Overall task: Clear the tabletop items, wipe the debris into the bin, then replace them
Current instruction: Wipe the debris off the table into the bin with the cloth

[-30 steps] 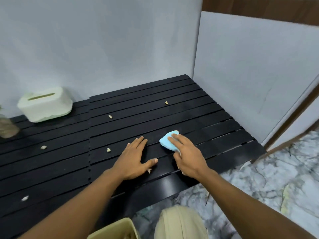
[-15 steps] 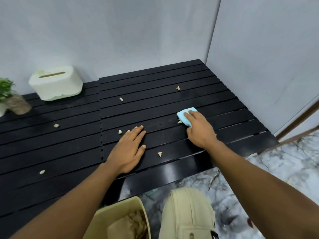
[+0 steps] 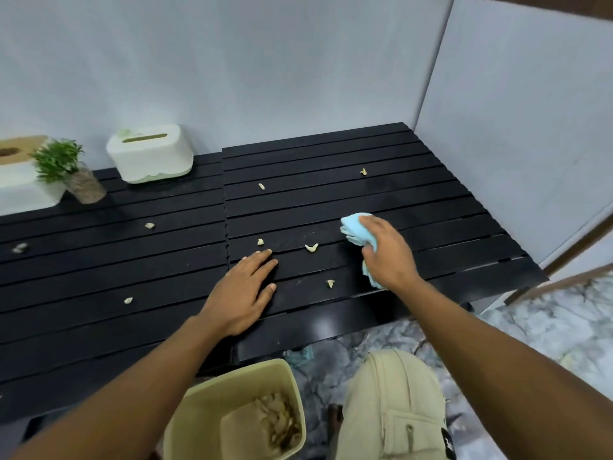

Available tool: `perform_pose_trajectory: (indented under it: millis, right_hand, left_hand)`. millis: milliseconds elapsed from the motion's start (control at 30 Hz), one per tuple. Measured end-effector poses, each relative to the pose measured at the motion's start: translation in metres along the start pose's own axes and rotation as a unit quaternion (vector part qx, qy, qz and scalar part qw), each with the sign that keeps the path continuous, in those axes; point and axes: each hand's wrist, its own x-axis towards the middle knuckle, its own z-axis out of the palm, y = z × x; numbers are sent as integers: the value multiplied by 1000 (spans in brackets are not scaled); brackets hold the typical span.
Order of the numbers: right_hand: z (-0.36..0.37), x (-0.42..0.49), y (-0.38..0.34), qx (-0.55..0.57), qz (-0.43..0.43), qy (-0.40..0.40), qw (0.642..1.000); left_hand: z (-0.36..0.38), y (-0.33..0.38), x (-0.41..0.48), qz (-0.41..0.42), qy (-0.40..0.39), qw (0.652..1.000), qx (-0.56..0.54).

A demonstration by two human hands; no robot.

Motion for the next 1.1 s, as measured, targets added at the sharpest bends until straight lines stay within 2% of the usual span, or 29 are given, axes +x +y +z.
perform_pose_trajectory:
  millis: [167,267,400,533,600,700,833,967,1100]
  right_hand:
    - [-10,-21,23,-87,86,-54,991]
    - [8,-32,-2,-100,74,-43,991]
    - [49,-54,-58,-101,19,-58,993]
    - [85,-67,-111,-55,-23,-91,994]
    - [87,-63,-119,7,-30,-96,995]
    - [68,-49,-103,64,-10,-40,997]
    - [26,-8,-51,-27,30,28,999]
    - [21,13,-23,-116,97,-18,988]
    - [56,8,-51,-161,44,-41,985]
  left_hand:
    - [-1,-14,-18,-74,26,997,2]
    - [0,-10,-21,-107,38,993,-13]
    - [0,-8,-20,-113,46,992,-21]
    - [1,-8,-21,-122,56,991,-21]
    - [0,-9,-22,-133,55,989,-18]
    - [-2,-9,-24,-136,57,989,-11]
    - [-2,-18,-20,-129,49,990,-11]
    - [-3,-39,-22,-127,26,992,5]
    - [0,-41,-20,-151,27,988,9]
